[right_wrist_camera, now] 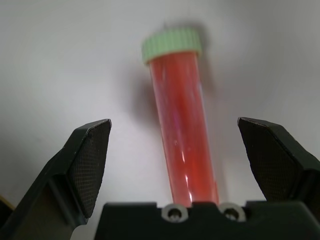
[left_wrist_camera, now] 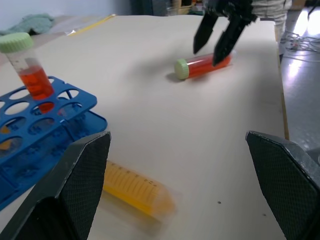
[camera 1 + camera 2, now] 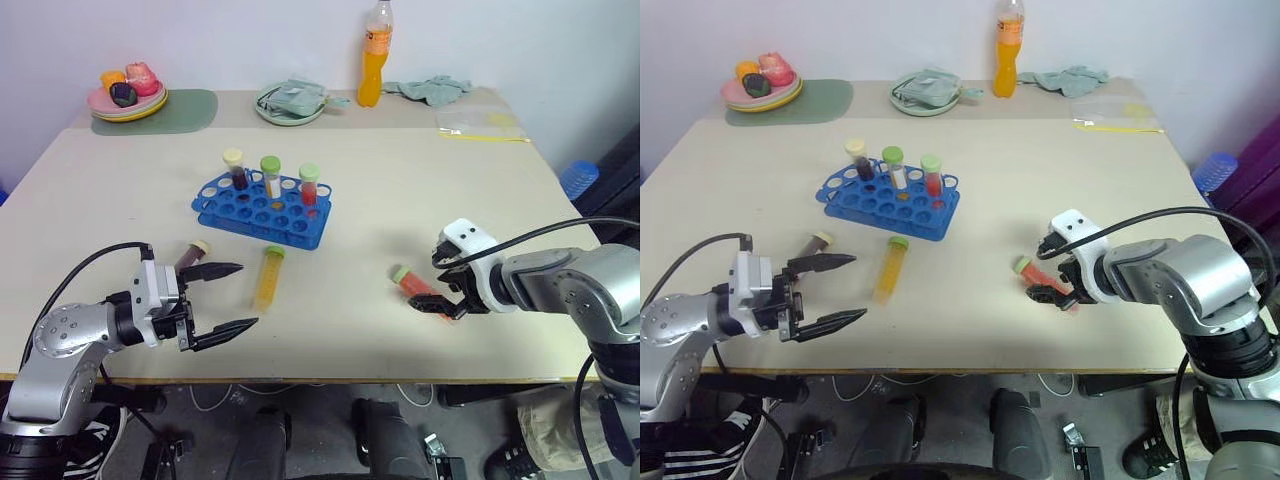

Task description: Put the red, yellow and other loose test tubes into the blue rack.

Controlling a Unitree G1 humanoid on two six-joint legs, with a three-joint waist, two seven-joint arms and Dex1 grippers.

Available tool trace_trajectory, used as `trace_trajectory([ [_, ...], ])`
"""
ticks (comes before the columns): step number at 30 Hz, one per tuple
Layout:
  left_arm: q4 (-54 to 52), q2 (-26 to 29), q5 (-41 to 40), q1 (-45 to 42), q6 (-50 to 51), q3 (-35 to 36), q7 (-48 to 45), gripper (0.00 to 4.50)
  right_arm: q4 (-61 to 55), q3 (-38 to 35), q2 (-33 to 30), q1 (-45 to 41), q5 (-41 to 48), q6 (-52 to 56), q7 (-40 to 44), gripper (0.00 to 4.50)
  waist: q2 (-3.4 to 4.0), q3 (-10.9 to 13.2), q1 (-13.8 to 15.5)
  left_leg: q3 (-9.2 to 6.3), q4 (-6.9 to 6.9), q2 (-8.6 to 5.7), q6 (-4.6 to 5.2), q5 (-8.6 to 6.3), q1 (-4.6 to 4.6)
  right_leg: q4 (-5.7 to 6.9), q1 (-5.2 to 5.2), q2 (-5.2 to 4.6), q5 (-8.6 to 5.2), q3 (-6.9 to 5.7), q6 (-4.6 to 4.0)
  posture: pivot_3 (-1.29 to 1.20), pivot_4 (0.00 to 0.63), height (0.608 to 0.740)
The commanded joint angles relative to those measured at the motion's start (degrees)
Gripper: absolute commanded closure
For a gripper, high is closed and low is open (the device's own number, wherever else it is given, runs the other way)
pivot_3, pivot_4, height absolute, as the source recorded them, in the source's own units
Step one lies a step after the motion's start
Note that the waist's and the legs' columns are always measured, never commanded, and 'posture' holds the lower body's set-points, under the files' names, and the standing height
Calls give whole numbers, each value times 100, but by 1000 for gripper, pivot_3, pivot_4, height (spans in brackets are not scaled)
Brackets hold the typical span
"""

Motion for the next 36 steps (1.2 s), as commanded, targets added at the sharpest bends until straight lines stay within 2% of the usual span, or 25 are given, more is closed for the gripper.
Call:
trace_trajectory([
  [1,-268,-7,-76,47,-10,74,91,49,194,167,-125,-91,-241,-34,-20,0,0,0,-3,0,0,0,0,0,0,0,0,0,0,0,0,0,150,740],
  [9,-455,83,-269,247,138,163,61,49,478,595,-225,-168,-441,-397,293,0,-8,-5,-10,0,0,0,0,0,1,0,-1,1,-10,0,16,0,150,740],
  [12,-503,115,-375,289,251,179,54,0,553,645,-192,-222,-510,-369,336,825,-11,-7,-20,0,3,1,0,0,2,0,0,0,-10,0,16,0,150,740],
  [16,-501,135,-393,297,296,194,43,0,498,614,-155,-248,-557,-322,403,2874,-11,-7,-16,0,-4,1,0,0,1,0,-5,0,-10,0,15,0,150,740],
  [18,-481,129,-374,293,273,184,53,0,442,488,-53,-298,-565,-491,443,3676,-11,-7,-18,0,-8,1,0,-1,0,0,-8,0,-10,0,15,0,150,740],
  [21,-440,134,-368,291,258,218,60,0,126,-94,341,-389,-223,-1022,787,3682,-6,-4,-42,1,-8,2,0,-1,-1,0,-11,2,-10,0,14,0,150,740],
  [25,-356,144,-360,277,229,294,71,0,-270,-450,573,-2,-251,-2757,1395,3682,-4,-2,-2,1,-10,4,1,-1,-2,1,-12,5,-10,0,17,0,150,740],
  [27,-328,133,-406,253,246,371,116,0,-269,-552,857,210,-472,-3962,1638,3682,-10,-5,13,1,-7,3,1,-1,-4,-3,-8,4,-11,-2,18,0,150,740],
  [30,-222,113,-466,257,289,541,205,0,400,-430,2186,319,-881,-5964,1511,3682,-11,-6,-61,2,-5,5,1,-1,0,-3,-5,5,-10,-2,18,0,150,740],
  [32,-196,90,-517,253,319,609,262,0,914,-199,2984,300,-1198,-6840,1353,3682,-8,-4,-119,4,-11,11,1,-1,7,4,-6,11,-8,-1,16,0,150,740],
  [34,-175,85,-573,269,344,666,286,0,1263,31,3452,282,-1615,-7387,1115,3682,-7,-3,-163,2,-13,15,1,0,9,9,-7,15,-4,-1,10,0,150,740],
  [36,-153,112,-590,302,414,762,317,0,1780,488,3997,273,-2270,-8406,887,3682,-5,-3,-171,3,-14,14,0,0,8,9,-9,15,7,0,-7,0,150,740],
])
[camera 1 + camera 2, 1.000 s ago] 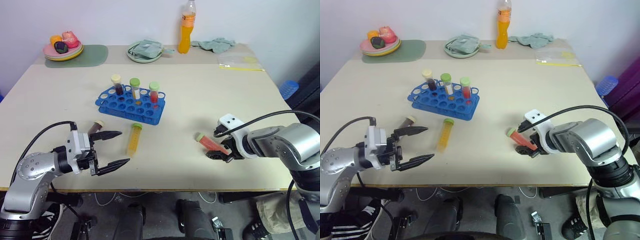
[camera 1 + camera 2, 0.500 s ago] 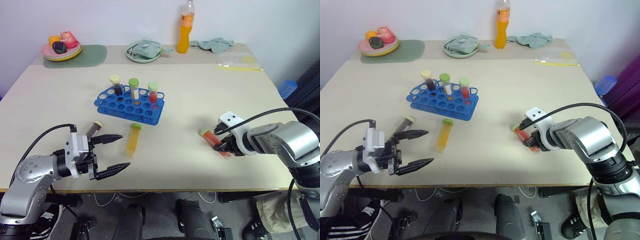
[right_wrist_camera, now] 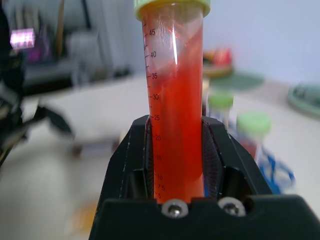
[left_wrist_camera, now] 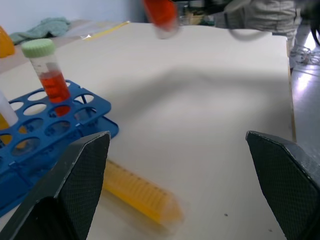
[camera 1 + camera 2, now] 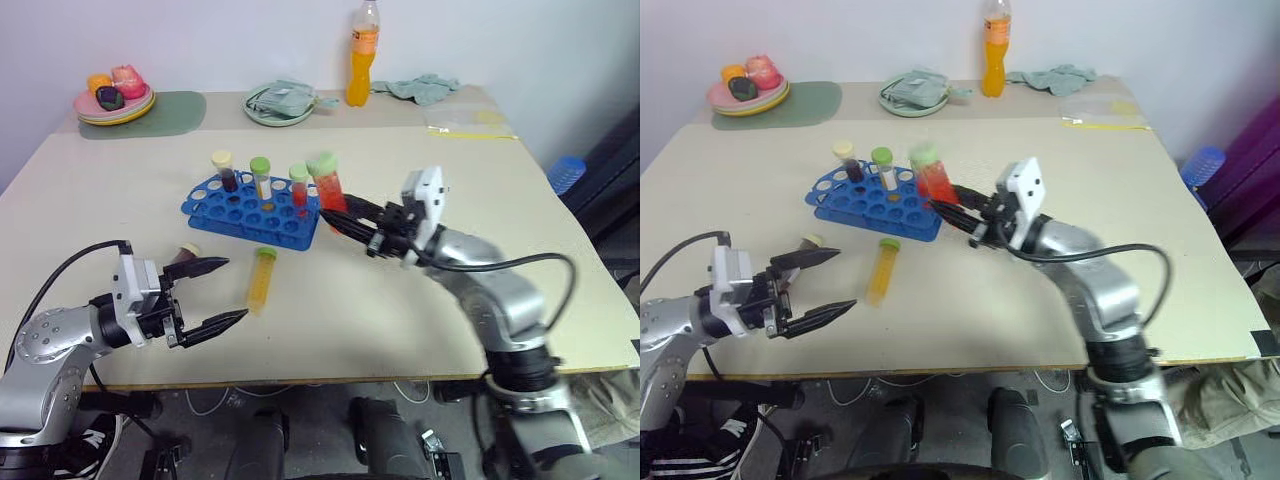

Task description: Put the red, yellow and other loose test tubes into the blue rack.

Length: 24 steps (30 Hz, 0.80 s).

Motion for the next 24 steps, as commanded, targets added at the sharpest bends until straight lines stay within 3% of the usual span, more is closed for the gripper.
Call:
trace_trajectory([
  [1,-13,49,-173,56,75,311,50,0,626,506,699,-97,-845,-1460,-417,3682,1,0,-6,0,-1,0,0,0,0,1,-2,0,0,0,-1,0,150,740],
  [5,300,35,104,-37,-41,446,241,0,2122,772,1564,-334,-1538,-2502,-1031,3682,3,1,-16,0,-10,0,-1,0,4,6,-8,2,1,0,-2,0,150,740],
  [13,543,-13,357,-138,-325,491,499,0,4599,600,2221,-1194,-2036,-4098,-1498,3682,1,0,-10,-3,-18,0,-5,3,7,7,-9,3,2,0,-4,0,150,740],
  [24,523,-21,415,-126,-434,478,558,0,5680,61,2460,-1462,-1707,-4474,-1425,3682,2,1,-35,-4,-30,0,-5,4,13,9,-10,5,3,1,-4,0,150,740],
])
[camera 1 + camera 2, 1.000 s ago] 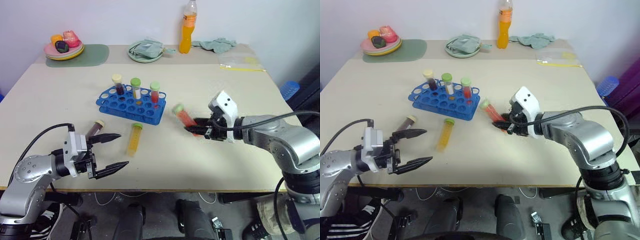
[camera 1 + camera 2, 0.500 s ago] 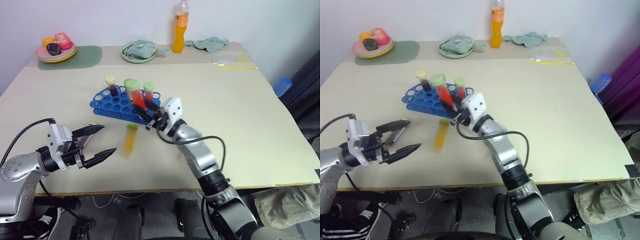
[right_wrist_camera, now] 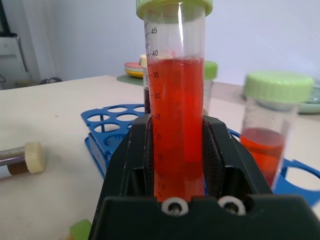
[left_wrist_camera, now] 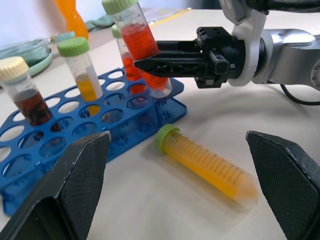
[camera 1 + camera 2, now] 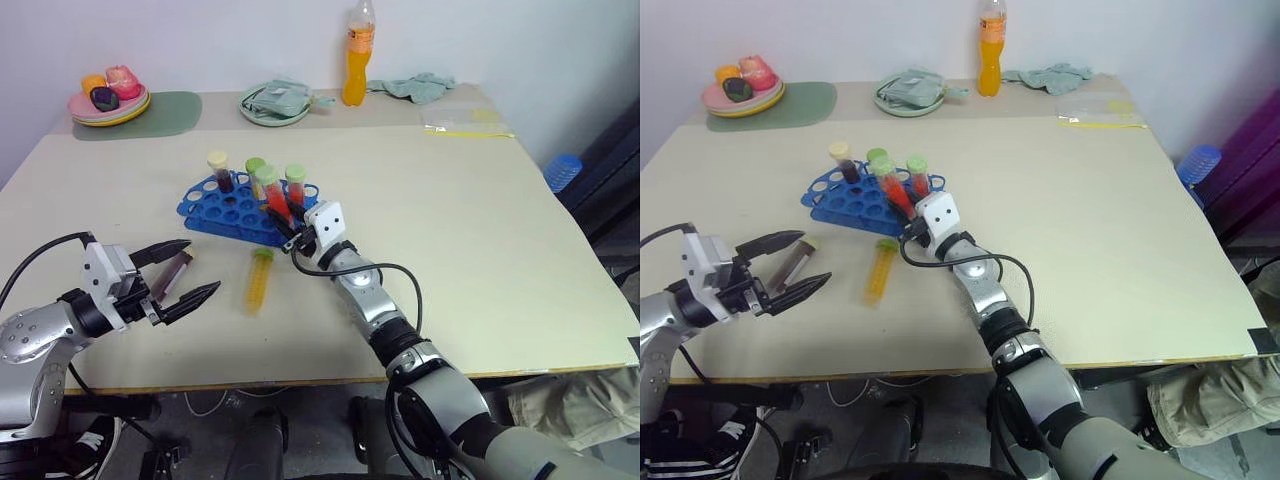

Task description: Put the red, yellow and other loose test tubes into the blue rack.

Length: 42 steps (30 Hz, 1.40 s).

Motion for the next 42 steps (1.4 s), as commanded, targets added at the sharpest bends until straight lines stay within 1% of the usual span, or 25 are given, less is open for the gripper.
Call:
trace_trajectory([
  [1,-91,23,12,-30,-60,104,35,0,93,-158,360,-154,166,-133,50,3682,0,0,-6,0,0,0,0,0,0,1,0,0,0,0,0,0,150,740],
  [10,-454,128,-36,-165,276,31,200,0,661,-267,502,-469,190,-347,-26,3682,0,-1,-11,0,1,0,0,0,5,7,3,0,0,1,-1,0,150,740],
  [19,-636,177,-75,-167,490,140,250,0,1220,-371,576,-718,245,-603,-43,3682,-1,-2,5,-1,1,0,0,1,9,10,7,1,0,1,0,0,150,740],
  [26,-704,174,-77,-116,545,189,280,0,1334,-632,741,-632,651,-756,206,3682,1,-1,25,-1,2,0,0,1,11,9,10,1,-1,1,-1,0,150,740],
  [29,-712,166,-66,-151,567,161,308,0,1352,-667,764,-576,792,-751,518,3682,1,0,20,-1,2,0,0,1,11,8,11,1,-1,1,-1,0,150,740],
  [31,-730,167,-59,-160,600,136,327,0,1225,-724,800,-524,971,-702,822,2644,2,0,8,-2,1,0,0,1,10,9,10,1,-1,1,0,0,150,740],
  [32,-737,165,-59,-165,604,129,334,0,1170,-665,775,-517,898,-769,820,2314,3,1,3,-2,1,0,0,1,11,8,10,1,0,1,0,0,150,740],
  [36,-751,137,-79,-153,605,131,349,0,913,-427,642,-408,648,-894,868,252,3,1,-33,-2,-1,0,0,1,11,9,8,2,0,1,0,0,150,740],
  [37,-752,131,-77,-145,598,130,349,0,858,-379,612,-371,607,-911,893,39,3,1,-50,-2,-1,0,0,1,11,10,7,3,-1,1,0,0,150,740],
  [39,-781,124,-63,-80,567,136,325,0,645,-263,492,-254,507,-899,930,39,3,1,-82,-2,-2,0,0,1,11,10,6,3,-1,1,0,0,150,740],
  [42,-910,139,-106,35,633,189,337,0,7,-157,177,3,453,-675,989,39,2,0,-115,-3,-5,1,0,1,11,10,6,3,-1,2,0,0,150,740],
])
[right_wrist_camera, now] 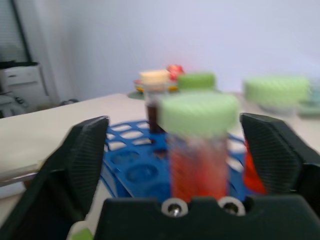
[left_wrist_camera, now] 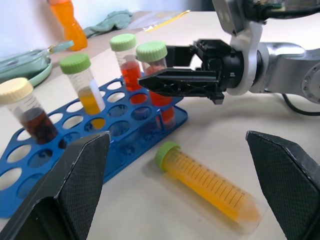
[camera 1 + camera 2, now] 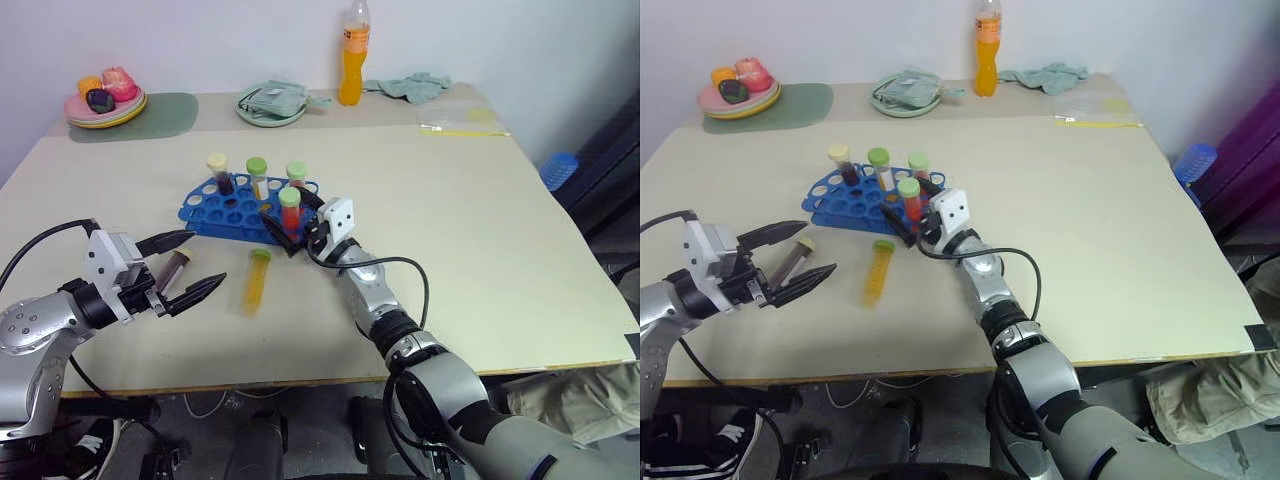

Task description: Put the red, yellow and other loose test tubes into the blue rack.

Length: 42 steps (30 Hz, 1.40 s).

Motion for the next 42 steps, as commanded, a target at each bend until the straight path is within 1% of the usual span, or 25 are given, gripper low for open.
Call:
trace_trajectory([
  [1,-376,108,-175,213,225,189,27,0,-1129,77,-112,518,-11,347,164,39,-2,-1,-4,0,-1,0,0,0,0,0,0,0,0,1,0,0,150,740],
  [4,-657,292,-165,492,637,213,149,0,-2434,69,-761,1096,135,1062,523,39,1,1,42,-1,-3,-2,0,0,-4,-2,0,-5,-2,1,1,0,150,740],
  [6,-1039,460,60,751,1074,212,507,0,-3352,-83,-1569,1570,344,1659,978,39,0,0,73,0,2,-5,0,0,-6,-4,1,-7,-3,3,-1,0,150,740],
  [7,-1182,503,115,826,1209,211,634,0,-3671,-142,-1858,1725,439,1901,1123,39,1,1,105,-1,4,-4,0,0,-8,-6,1,-7,-4,3,-2,0,150,740],
  [9,-1365,552,118,830,1546,189,910,0,-4037,-241,-2236,1860,565,2189,1253,39,-1,0,136,3,5,-5,0,0,-8,-9,3,-9,-6,4,-2,0,150,740],
  [11,-1560,642,-129,673,2448,166,1389,0,-4447,-434,-2660,1935,873,2542,1552,39,3,2,127,3,6,-2,0,0,-5,-5,0,-5,-16,4,3,0,150,740],
  [13,-1709,766,-214,347,3175,121,1799,0,-5021,-553,-3030,2009,1389,3049,2006,39,4,3,123,2,6,5,1,0,3,2,0,5,-19,4,7,0,150,740],
  [15,-1825,881,-722,-273,4150,178,2189,0,-5750,-616,-3541,2106,2078,3767,2630,39,6,5,145,0,6,7,1,0,5,6,1,8,-19,4,6,0,150,740],
  [16,-1809,885,-1124,-680,4877,276,2452,0,-6074,-646,-3804,2126,2437,4153,2911,39,4,5,169,-3,7,7,2,1,1,6,3,8,-20,3,7,0,150,740],
  [17,-1764,869,-1472,-1095,5613,362,2688,0,-6312,-676,-4015,2123,2676,4395,3119,39,2,4,170,-7,15,6,2,0,-3,6,6,8,-20,1,9,0,150,740],
  [18,-1742,950,-1656,-1382,6157,360,2792,0,-6455,-677,-4151,2114,2776,4506,3249,39,1,4,170,-7,18,6,2,0,-5,1,10,8,-20,1,11,0,150,740],
  [19,-1751,1162,-1718,-1653,6589,220,2818,0,-6602,-673,-4312,2117,2924,4669,3432,39,-5,3,158,-8,24,5,2,0,-7,0,14,8,-19,0,13,0,150,740],
  [20,-1758,1319,-1739,-1840,6874,111,2827,0,-6698,-664,-4400,2114,3000,4780,3526,39,-10,3,136,-8,30,5,3,-1,-7,2,15,8,-20,0,14,0,150,740],
  [21,-1679,1267,-1802,-2099,7290,111,2915,0,-6761,-672,-4456,2113,3046,4854,3579,39,-9,3,123,-6,30,5,5,-2,-6,0,15,8,-20,-1,14,0,150,740],
  [22,-1560,1178,-1825,-2425,7599,34,3019,0,-6830,-684,-4525,2116,3106,4894,3702,39,-8,3,120,-3,31,5,8,-4,-5,-1,15,8,-20,0,14,0,150,740],
  [24,-1012,779,-2030,-2972,7985,-94,3583,0,-6855,-662,-4592,2101,3107,4884,3916,39,-6,4,147,-5,31,5,8,-4,-2,2,15,10,-21,-1,14,0,150,740],
  [25,-917,674,-2092,-3091,8028,-242,3700,0,-6810,-645,-4542,2079,3044,4810,3938,39,-7,3,154,-6,33,5,7,-4,-1,5,17,10,-21,-2,15,0,150,740],
  [27,-880,658,-2209,-3149,8045,-613,3896,0,-6726,-608,-4443,2042,2966,4812,3907,39,-9,3,146,-9,39,5,7,-4,-2,3,22,12,-20,-3,15,0,150,740],
  [30,-418,293,-2361,-3379,8045,-960,4363,0,-6688,-530,-4301,2129,2841,4752,3853,39,-9,4,156,-7,38,5,5,-5,-7,-2,20,10,-16,-2,9,0,150,740],
  [33,114,-96,-2458,-3611,8045,-1061,4737,0,-6841,-493,-4202,2291,2785,4726,3786,39,-10,4,177,-9,39,4,5,-4,-8,0,19,10,-10,-3,3,0,150,740],
  [38,504,-251,-2631,-3889,8045,-1572,5061,0,-6958,-427,-4147,2477,2701,4681,3726,39,-10,4,178,-9,43,3,4,-4,-11,-1,18,10,0,-2,10,0,150,740],
  [42,906,-616,-2432,-4430,8045,-1789,5313,0,-6973,-388,-4077,2541,2604,4593,3659,39,-12,4,210,-10,47,3,4,-4,-12,-1,19,10,-2,-3,13,0,150,740],
])
